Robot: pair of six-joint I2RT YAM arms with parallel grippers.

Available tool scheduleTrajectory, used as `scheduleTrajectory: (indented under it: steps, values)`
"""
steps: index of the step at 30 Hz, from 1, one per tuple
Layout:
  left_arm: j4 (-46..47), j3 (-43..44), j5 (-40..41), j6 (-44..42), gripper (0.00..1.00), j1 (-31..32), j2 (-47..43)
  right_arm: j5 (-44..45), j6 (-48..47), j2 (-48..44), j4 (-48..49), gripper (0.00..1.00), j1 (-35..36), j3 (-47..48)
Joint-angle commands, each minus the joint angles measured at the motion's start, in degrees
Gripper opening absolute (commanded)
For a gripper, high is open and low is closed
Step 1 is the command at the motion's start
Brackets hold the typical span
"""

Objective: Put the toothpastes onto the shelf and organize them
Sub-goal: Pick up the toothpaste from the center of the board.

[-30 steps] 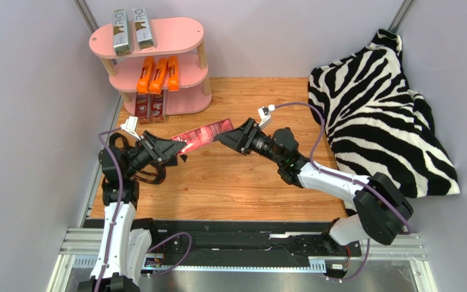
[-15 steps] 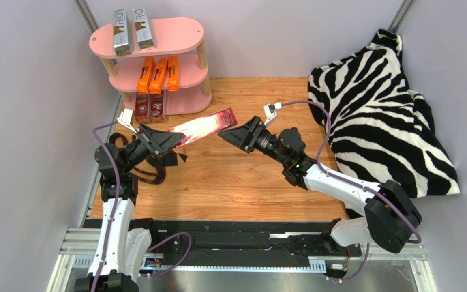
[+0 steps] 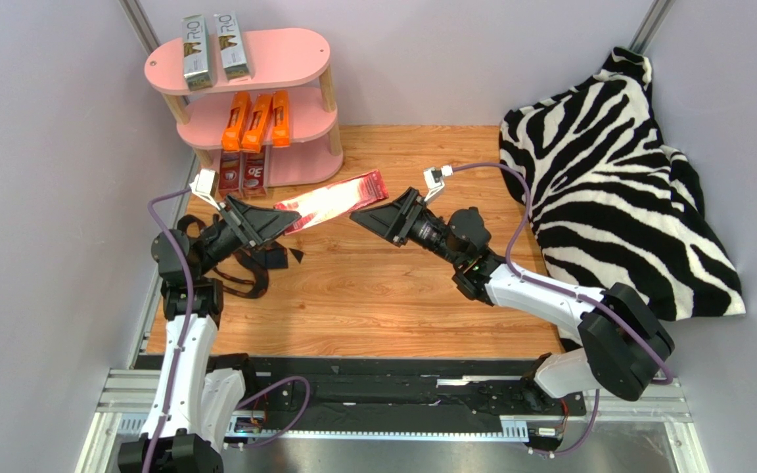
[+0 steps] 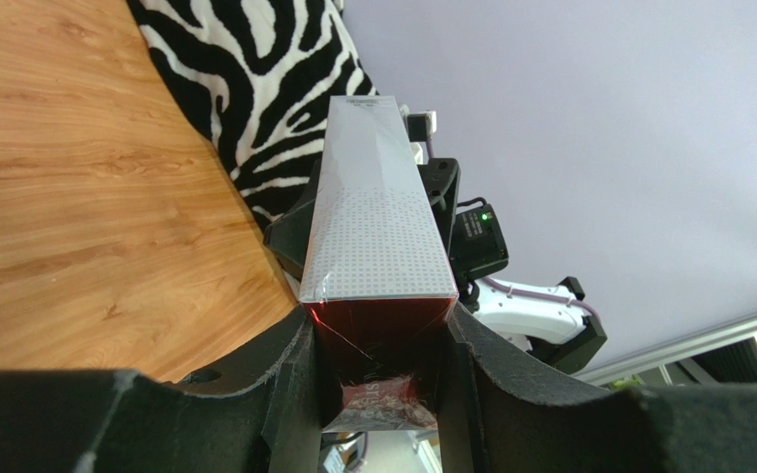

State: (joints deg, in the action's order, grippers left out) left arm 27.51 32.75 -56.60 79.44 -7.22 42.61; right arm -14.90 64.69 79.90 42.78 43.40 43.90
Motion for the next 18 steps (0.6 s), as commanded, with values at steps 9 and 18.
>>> scheduleTrajectory:
  steps: [9, 18]
  values:
    - [8.0, 3.3, -1.6, 1.7, 0.33, 0.4, 3.4, 2.1, -3.0, -3.0, 4.4, 0.89, 0.6, -0.8]
    - [7.3, 2.1, -3.1, 1.6, 0.33, 0.9, 1.8, 2.5, 2.0, 3.8, 14.4, 0.82, 0.0, 2.1]
